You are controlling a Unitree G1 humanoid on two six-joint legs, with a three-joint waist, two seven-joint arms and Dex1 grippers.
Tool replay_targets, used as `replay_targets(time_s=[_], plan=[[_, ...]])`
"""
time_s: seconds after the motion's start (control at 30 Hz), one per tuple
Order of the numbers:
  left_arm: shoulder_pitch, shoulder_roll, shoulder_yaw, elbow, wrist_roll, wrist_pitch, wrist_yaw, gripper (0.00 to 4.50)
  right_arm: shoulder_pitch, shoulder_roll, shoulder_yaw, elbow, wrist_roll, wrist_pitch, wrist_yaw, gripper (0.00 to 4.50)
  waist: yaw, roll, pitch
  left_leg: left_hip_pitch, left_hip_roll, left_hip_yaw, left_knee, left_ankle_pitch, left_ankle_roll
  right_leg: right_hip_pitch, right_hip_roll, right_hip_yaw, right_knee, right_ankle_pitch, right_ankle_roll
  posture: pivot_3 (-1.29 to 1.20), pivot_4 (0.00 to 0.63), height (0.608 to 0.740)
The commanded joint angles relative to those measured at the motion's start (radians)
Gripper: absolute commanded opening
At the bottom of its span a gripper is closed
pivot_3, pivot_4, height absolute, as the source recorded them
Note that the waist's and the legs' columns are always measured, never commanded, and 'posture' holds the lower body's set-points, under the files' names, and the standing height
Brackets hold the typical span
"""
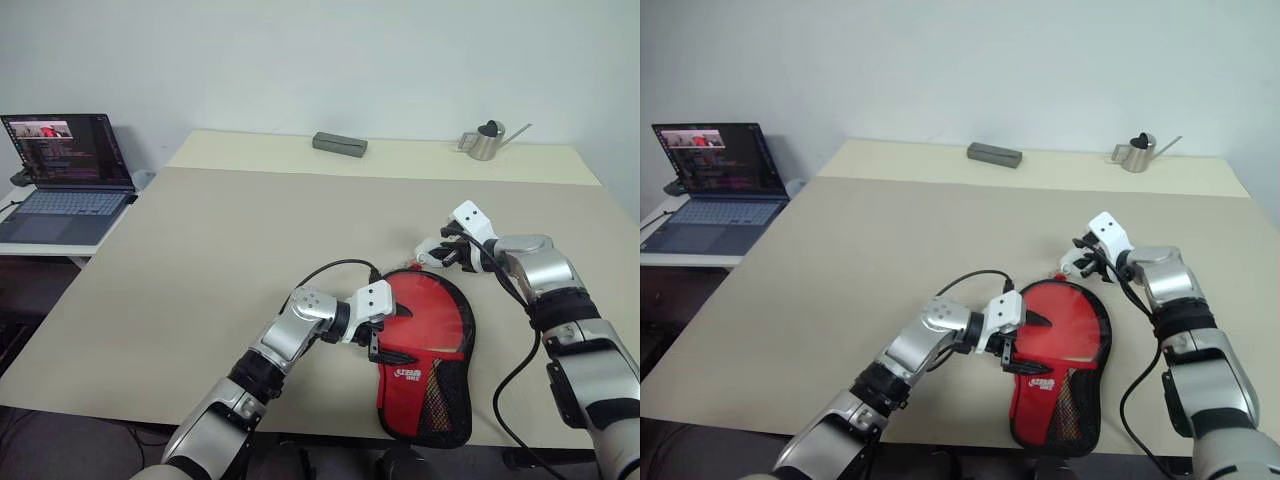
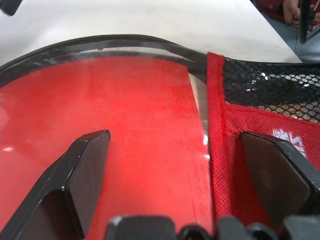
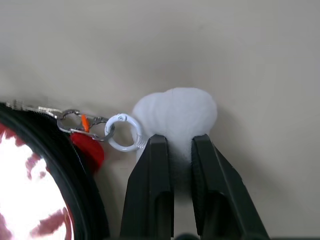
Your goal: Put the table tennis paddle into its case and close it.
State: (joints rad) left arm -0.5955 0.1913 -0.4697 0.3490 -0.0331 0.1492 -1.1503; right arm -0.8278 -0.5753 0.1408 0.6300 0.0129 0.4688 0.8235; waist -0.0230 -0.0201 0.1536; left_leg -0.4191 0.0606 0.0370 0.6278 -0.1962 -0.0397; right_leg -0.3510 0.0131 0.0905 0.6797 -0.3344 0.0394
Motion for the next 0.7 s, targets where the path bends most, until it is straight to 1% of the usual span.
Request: replay_targets(time_s=[0.03,0.27,0.47,0.6,0.7], plan=[[0.046,0.023,-0.064,0.077,0.055,0.06,-0.012,4.5,0.031,-0.08,-0.021,-0.059,-0.042,0.009,-0.034,0.08,0.0,0.0,0.0,0.0,0.0,0.0,0.0,0.0,0.0,0.0,0.0,0.0,0.0,0.0,0.0,0.0,0.15,0.74],[0.052,0.019,-0.065,0.078,0.056,0.067,0.003,4.5,0.112,-0.175,-0.044,-0.194,-0.021,0.068,0.009,0.05,0.002,0.0,0.0,0.0,0.0,0.0,0.0,0.0,0.0,0.0,0.0,0.001,0.0,0.0,0.0,0.0,0.15,0.74],[0.051,0.017,-0.064,0.084,0.059,0.07,0.014,4.5,0.209,-0.288,-0.073,-0.403,0.066,0.198,0.131,0.05,0.005,0.0,0.0,0.0,-0.001,0.0,0.0,0.0,0.0,0.001,0.0,0.0,-0.001,0.0,0.0,0.0,0.15,0.74],[0.049,0.014,-0.065,0.091,0.06,0.068,0.02,4.5,0.301,-0.373,-0.09,-0.545,0.135,0.268,0.221,0.04,0.006,0.0,0.0,0.0,-0.001,-0.001,0.0,0.0,0.0,0.001,0.0,0.0,-0.001,0.0,0.0,0.0,0.15,0.74],[0.045,0.011,-0.066,0.1,0.062,0.066,0.025,4.5,0.402,-0.452,-0.122,-0.661,0.196,0.297,0.294,0.04,0.007,0.0,0.0,0.0,-0.001,-0.001,0.0,0.0,0.0,0.001,0.0,0.0,-0.002,0.0,0.0,0.0,0.15,0.74]])
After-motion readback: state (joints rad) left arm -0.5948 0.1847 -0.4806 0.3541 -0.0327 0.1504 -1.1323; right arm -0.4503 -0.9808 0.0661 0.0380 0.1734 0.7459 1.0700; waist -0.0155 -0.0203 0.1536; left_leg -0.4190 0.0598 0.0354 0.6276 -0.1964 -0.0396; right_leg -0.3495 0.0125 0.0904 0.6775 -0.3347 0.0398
